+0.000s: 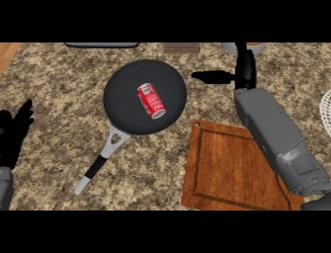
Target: Pick the can from the cutting board and place it in the pan
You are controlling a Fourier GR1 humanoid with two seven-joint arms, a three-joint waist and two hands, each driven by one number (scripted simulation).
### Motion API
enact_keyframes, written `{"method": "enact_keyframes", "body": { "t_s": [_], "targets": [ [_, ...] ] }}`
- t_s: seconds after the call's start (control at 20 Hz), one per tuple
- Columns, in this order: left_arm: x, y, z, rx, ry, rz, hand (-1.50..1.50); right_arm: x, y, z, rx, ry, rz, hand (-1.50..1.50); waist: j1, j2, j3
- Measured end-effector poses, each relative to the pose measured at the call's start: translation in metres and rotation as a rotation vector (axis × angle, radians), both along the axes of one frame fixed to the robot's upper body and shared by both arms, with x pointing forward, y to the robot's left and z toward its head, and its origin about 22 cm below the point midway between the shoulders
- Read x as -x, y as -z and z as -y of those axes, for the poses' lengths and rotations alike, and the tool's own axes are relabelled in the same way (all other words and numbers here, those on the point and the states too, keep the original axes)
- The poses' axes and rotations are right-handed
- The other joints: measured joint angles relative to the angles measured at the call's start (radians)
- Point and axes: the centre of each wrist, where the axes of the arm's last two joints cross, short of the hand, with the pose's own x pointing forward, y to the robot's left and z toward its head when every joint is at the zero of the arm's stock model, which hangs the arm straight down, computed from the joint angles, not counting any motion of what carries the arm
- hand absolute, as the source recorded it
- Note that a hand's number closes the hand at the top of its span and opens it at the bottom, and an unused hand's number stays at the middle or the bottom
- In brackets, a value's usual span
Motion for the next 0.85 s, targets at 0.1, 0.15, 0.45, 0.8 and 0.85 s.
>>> {"method": "enact_keyframes", "body": {
  "t_s": [0.1, 0.15, 0.45, 0.8, 0.85],
  "targets": [
    [0.006, 0.001, -0.003, 0.003, -0.009, -0.002, 0.0, 0.004, 0.002, 0.019, -0.007, -0.012, 0.001, -1.5, -0.01, -0.004, 0.0],
    [0.007, 0.001, -0.003, 0.003, -0.017, -0.002, 0.0, 0.006, 0.003, 0.029, -0.007, -0.024, 0.002, -1.5, -0.014, -0.005, 0.0],
    [0.006, -0.001, -0.004, 0.0, -0.027, -0.005, 0.0, 0.025, -0.004, 0.096, -0.001, -0.073, -0.013, -1.5, -0.03, -0.009, -0.001],
    [0.01, 0.0, -0.007, 0.0, -0.026, -0.007, 0.0, 0.055, -0.014, 0.161, 0.031, -0.096, -0.013, -1.5, -0.026, -0.007, -0.001],
    [0.011, 0.004, -0.006, -0.002, -0.029, -0.005, 0.0, 0.061, -0.015, 0.171, 0.032, -0.097, -0.014, -1.5, -0.026, -0.007, -0.001]
  ]
}}
